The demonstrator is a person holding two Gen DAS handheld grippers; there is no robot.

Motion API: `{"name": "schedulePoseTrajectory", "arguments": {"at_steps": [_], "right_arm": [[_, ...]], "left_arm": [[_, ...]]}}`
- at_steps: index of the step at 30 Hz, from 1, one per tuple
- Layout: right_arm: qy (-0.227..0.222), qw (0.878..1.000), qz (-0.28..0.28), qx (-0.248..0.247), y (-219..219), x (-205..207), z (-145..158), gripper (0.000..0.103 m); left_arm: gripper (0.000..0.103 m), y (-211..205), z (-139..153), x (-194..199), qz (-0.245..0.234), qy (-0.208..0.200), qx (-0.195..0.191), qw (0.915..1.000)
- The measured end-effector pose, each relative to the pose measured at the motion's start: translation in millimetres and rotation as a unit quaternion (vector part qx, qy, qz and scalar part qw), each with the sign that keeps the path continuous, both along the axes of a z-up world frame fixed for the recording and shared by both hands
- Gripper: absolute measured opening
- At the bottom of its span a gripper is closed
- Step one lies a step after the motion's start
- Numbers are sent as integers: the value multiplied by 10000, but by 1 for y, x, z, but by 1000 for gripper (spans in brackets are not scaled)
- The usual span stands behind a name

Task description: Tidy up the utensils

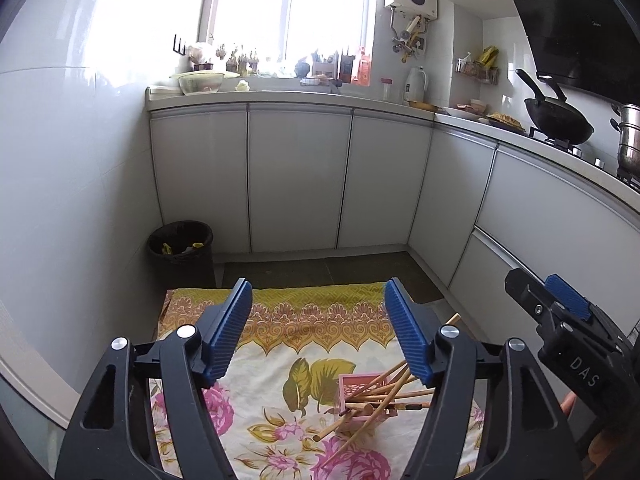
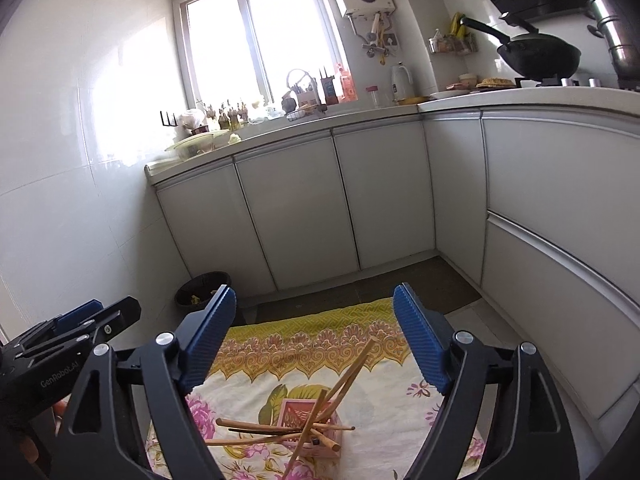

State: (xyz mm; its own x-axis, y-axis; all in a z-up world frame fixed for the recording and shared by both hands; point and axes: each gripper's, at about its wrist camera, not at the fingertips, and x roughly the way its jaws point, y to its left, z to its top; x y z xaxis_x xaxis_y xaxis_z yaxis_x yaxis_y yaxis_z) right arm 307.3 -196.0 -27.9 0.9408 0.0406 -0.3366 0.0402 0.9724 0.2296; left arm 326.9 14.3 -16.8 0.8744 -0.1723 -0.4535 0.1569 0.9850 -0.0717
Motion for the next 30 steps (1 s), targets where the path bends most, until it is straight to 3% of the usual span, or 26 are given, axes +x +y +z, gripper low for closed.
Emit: {"name": "schedulePoseTrajectory", "arguments": {"at_steps": [7, 16, 30], "right_arm": [[-30, 9991, -375, -218, -3, -49, -1, 88], [309, 9968, -720, -136, -13, -132, -23, 91], [493, 9922, -1144, -90, -11, -254, -50, 96]], "left_arm": [[79, -5, 0, -46, 9, -100, 72, 9999], [92, -10, -16, -134, 22, -90, 40, 9999], [96, -11, -37, -238, 9, 38, 8, 10000]]}}
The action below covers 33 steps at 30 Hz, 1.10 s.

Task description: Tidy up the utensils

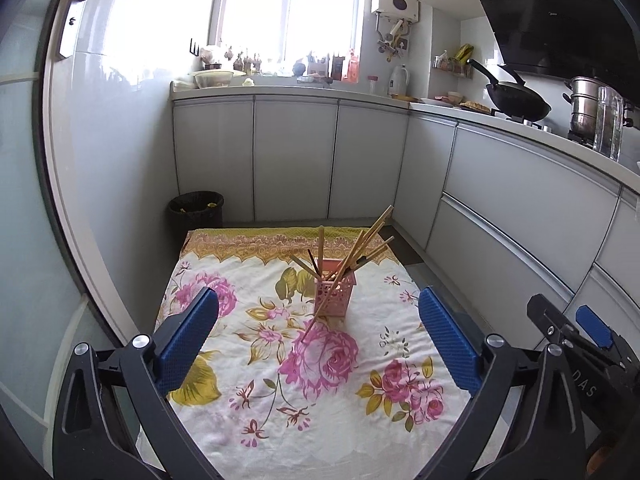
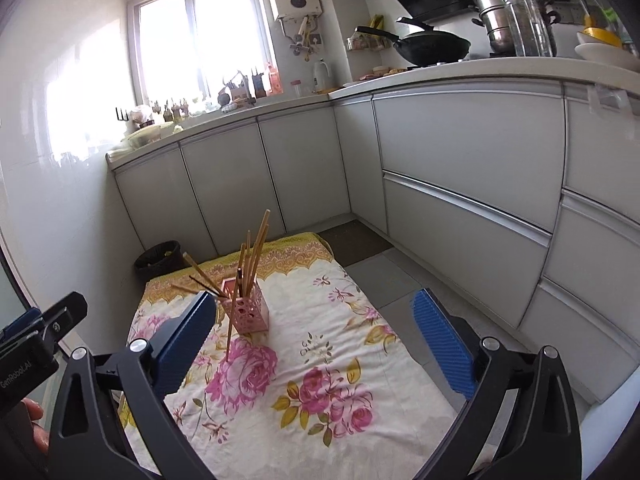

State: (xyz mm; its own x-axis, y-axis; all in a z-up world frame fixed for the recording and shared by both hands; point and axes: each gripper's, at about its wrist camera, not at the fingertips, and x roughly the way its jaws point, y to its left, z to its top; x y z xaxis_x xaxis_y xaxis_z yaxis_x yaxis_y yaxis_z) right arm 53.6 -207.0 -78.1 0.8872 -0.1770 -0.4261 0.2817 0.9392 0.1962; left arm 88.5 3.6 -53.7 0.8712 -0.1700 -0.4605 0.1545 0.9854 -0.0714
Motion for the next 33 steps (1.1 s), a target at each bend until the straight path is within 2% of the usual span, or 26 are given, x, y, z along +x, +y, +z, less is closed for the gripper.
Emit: {"name": "schedulePoseTrajectory", "arguments": {"at_steps": [5, 11, 20, 33], "right_arm": [[86, 9998, -116, 124, 0, -31, -10, 96], [91, 9997, -221, 94, -2, -61, -13, 96], [84, 9998, -173, -10, 1, -85, -10, 96], [6, 9998, -170, -34, 2, -96, 0, 96]], "left_arm": [[96, -2, -6, -31, -49, 21, 44, 10000], [96, -2, -4, -60, 97, -153, 99, 9998], [96, -10, -3, -78, 193, -224, 443, 9986], [96, -3, 5, -91, 255, -337, 332, 9986]]}}
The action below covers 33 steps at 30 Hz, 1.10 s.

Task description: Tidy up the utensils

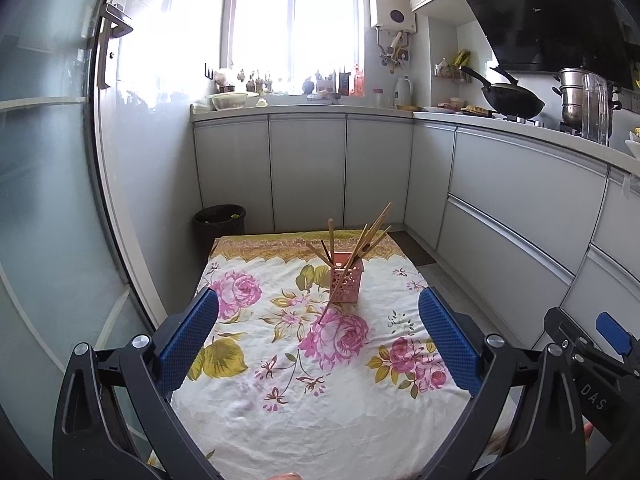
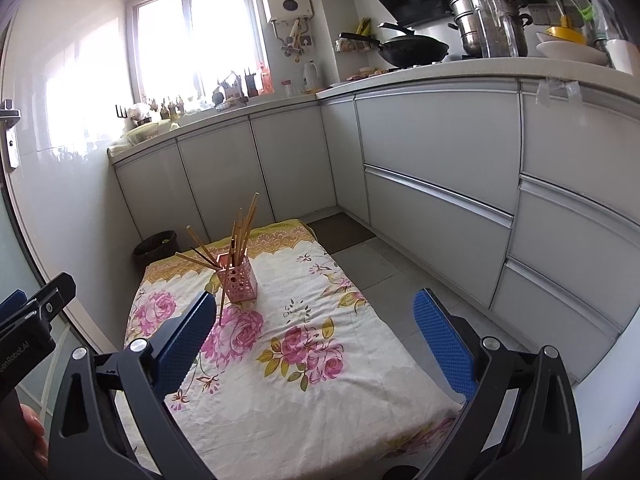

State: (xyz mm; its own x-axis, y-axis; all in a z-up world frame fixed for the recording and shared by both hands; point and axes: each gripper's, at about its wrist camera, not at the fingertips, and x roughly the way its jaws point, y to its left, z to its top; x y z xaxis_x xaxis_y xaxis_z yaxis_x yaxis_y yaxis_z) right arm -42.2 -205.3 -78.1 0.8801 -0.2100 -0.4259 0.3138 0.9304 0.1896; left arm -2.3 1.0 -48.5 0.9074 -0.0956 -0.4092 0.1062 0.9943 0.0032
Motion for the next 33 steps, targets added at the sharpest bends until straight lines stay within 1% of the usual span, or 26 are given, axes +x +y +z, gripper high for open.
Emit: {"name": "schedulePoseTrajectory", "arguments": {"at_steps": [9, 33], "right_arm": [[-8, 10000, 11, -40, 1, -1, 1, 96], [35, 9999, 11, 98, -3, 3, -1, 96]], "left_arm": [[96, -1, 5, -3, -34, -61, -9, 10000], [96, -4, 6, -3, -73, -81, 13, 9999]]}}
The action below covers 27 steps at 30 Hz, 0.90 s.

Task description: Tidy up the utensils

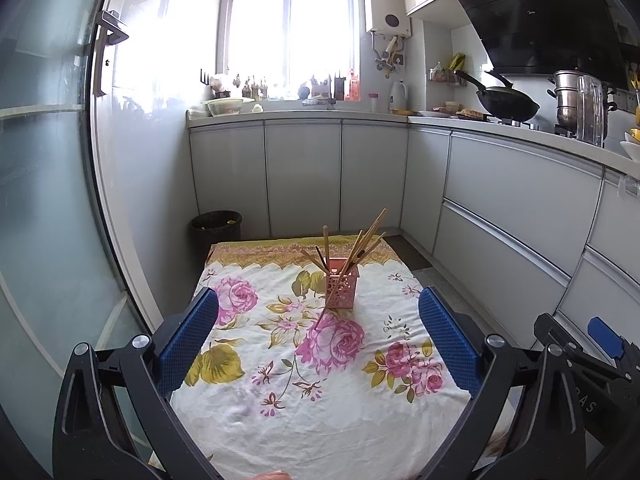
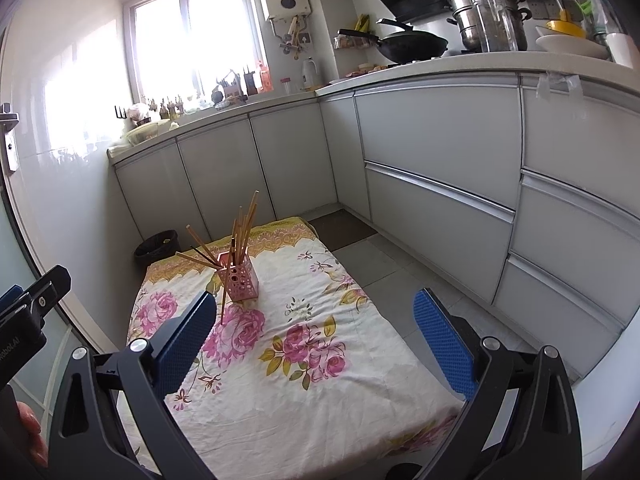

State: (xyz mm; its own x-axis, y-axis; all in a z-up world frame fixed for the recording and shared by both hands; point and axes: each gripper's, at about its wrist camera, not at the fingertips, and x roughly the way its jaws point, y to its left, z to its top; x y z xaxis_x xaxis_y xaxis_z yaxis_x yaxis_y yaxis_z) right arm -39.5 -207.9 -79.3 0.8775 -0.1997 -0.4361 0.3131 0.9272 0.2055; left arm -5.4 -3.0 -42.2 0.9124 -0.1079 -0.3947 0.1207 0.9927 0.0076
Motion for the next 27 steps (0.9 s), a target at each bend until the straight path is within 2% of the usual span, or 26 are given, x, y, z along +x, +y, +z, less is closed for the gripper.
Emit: {"name": "schedulePoseTrajectory", "arguments": {"at_steps": [14, 27], "right_arm": [[27, 10000, 48, 23, 0, 0, 0, 96], [68, 9999, 70, 57, 1, 0, -3, 96]], "left_arm": [[96, -1, 1, 0, -38, -90, 22, 10000], [96, 1, -7, 7, -141, 43, 49, 9999]]}}
